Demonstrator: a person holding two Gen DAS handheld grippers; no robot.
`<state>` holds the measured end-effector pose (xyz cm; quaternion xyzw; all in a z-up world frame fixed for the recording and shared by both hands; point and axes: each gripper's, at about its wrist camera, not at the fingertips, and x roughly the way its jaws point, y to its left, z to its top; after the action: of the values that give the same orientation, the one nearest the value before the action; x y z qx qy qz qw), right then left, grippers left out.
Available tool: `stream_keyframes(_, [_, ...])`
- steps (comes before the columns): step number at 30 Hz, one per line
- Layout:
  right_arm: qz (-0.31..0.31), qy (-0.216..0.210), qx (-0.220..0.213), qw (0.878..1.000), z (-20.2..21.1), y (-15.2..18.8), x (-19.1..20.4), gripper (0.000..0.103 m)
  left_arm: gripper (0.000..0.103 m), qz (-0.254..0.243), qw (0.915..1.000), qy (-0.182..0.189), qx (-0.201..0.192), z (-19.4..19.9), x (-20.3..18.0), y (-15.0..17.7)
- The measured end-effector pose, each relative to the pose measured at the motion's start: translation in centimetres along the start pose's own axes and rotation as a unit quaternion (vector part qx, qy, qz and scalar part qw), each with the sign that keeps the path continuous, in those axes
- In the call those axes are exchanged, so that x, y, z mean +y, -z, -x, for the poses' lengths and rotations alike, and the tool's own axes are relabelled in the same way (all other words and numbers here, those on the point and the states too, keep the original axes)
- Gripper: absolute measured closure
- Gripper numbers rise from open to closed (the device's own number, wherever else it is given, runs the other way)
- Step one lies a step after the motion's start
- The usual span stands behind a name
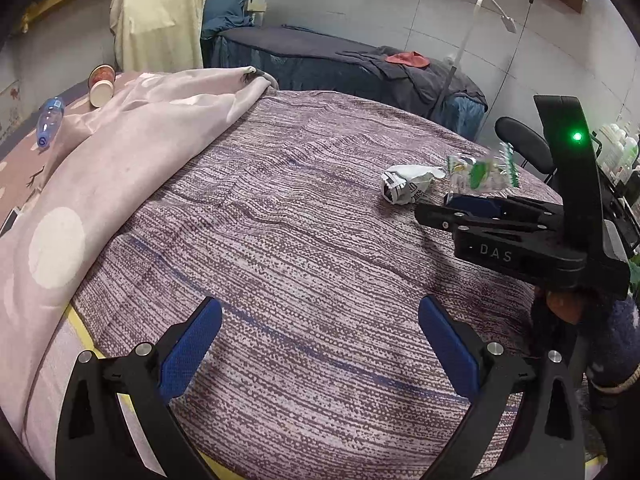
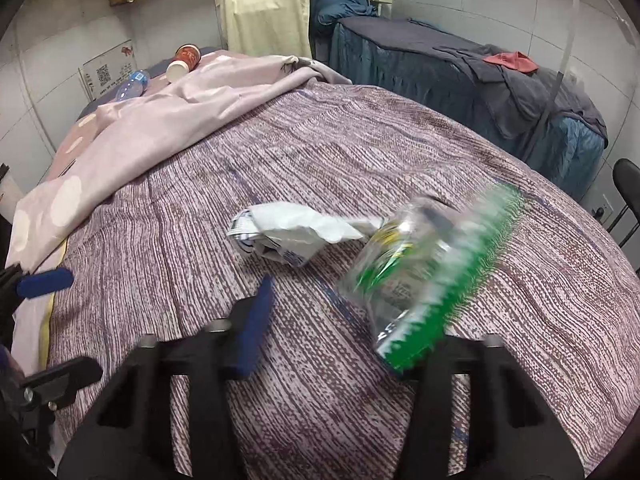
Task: Collect trash
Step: 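Move both tools back over the bed toward the wrapper and snack bag, then grasp the white wrapper with the left tool while the right tool grasps the clear green-trimmed bag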
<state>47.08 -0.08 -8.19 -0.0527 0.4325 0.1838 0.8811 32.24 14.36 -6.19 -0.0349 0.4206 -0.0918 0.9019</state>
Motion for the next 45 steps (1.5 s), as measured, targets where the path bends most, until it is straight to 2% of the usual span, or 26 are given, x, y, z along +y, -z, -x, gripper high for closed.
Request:
stream_keyframes(1, [0.000,-0.001,-0.003,1.000,0.2,0.2,-0.2,0.083,0.006,-0.004,1.0000,0.001,0.000,-0.2,-0.2,-0.2])
stream_keyframes(2, [-0.002,0.001,-0.007,1.000,0.5,0.4,-0.6,0.087,0.006,-0.009,1.0000,0.000,-0.001,-0.5,-0.3,-0.6])
stream_keyframes(7, [-0.017,-0.004,-0.026,0.999,2.3,1.2,-1.8,0.100,0.006,-0.035,0.9993,0.009,-0.006,-2.0,-1.9,-3.0])
stream_keyframes(10, [-0.026,-0.017,-0.038,0.999,3.7,1.5,-2.3,0.101,0.006,-0.063,0.9978,0.021,0.002,-3.6,-3.7,-4.6])
stream_keyframes(15, [-0.030,-0.025,-0.044,0.998,5.6,2.2,-3.0,0.101,0.007,-0.118,0.9928,-0.004,0.021,-7.1,-6.5,-6.3])
stream_keyframes(17, [-0.042,-0.022,-0.053,0.997,5.9,2.4,-3.7,0.101,0.019,-0.129,0.9913,-0.008,0.028,-8.1,-7.1,-6.7])
stream_keyframes(18, [-0.045,-0.020,-0.058,0.997,6.1,2.3,-4.0,0.101,0.031,-0.134,0.9904,-0.009,0.031,-8.5,-7.3,-6.9])
stream_keyframes(20, [-0.057,-0.010,-0.057,0.997,6.0,2.0,-4.8,0.089,0.042,-0.136,0.9901,-0.006,0.034,-9.0,-7.5,-7.2])
stream_keyframes(22, [-0.079,-0.012,-0.061,0.995,5.9,1.8,-5.8,0.045,0.069,-0.133,0.9904,0.004,0.038,-9.3,-7.5,-7.2])
stream_keyframes(23, [-0.086,-0.007,-0.067,0.994,5.8,1.7,-6.2,0.038,0.070,-0.128,0.9909,0.007,0.040,-9.4,-7.4,-7.2])
stream_keyframes(25, [-0.079,0.003,-0.062,0.995,5.2,1.2,-6.3,0.036,0.073,-0.114,0.9930,0.012,0.028,-9.0,-7.1,-7.0])
stream_keyframes(27, [-0.065,-0.005,-0.036,0.997,3.4,0.6,-6.1,0.035,0.074,-0.111,0.9935,0.013,0.022,-8.5,-7.0,-6.7])
stream_keyframes(32, [-0.034,0.019,-0.014,0.999,0.3,-0.1,-5.3,0.036,0.074,-0.116,0.9931,-0.015,0.005,-7.2,-6.6,-6.1])
stream_keyframes(33, [-0.030,0.022,-0.014,0.999,0.1,-0.2,-5.2,0.042,0.074,-0.117,0.9929,-0.021,0.003,-7.1,-6.4,-6.0])
stream_keyframes(34, [-0.024,0.023,-0.014,0.999,0.1,-0.2,-5.0,0.060,0.074,-0.116,0.9930,-0.023,0.004,-7.0,-6.2,-5.9])
stream_keyframes(36, [-0.014,0.017,-0.015,1.000,0.2,-0.2,-4.6,0.082,0.074,-0.107,0.9940,-0.025,0.003,-6.7,-5.9,-5.8])
stream_keyframes(40, [-0.027,-0.004,-0.027,0.999,1.4,0.2,-4.4,0.090,0.074,-0.089,0.9957,-0.023,-0.002,-5.9,-5.4,-5.4])
stream_keyframes(45, [-0.036,-0.021,-0.055,0.998,4.7,1.0,-4.1,0.090,0.074,-0.082,0.9961,-0.019,-0.023,-3.3,-5.8,-4.2])
